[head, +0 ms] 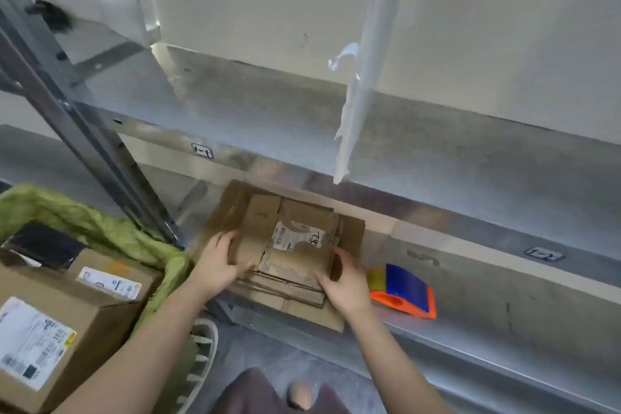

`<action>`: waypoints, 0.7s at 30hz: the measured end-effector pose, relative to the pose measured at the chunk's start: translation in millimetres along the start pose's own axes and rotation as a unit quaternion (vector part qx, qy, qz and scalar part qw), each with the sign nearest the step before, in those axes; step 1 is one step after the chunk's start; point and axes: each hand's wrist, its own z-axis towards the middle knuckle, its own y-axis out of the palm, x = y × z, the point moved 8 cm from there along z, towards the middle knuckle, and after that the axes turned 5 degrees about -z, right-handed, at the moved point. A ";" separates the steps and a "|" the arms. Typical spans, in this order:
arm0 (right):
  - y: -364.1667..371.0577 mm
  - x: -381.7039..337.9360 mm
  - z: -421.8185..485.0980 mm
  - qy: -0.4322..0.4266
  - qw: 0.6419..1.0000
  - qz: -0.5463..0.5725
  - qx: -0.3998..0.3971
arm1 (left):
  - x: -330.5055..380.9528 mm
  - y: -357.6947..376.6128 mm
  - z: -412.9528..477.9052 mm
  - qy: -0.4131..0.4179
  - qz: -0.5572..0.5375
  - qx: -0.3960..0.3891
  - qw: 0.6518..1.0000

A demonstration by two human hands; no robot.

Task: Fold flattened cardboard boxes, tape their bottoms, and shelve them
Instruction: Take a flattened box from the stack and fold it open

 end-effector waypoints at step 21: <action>14.9 0.2 0.4 0.127 0.980 0.142 0.049 | -1.7 -15.2 33.5 0.055 -0.077 -0.058 0.994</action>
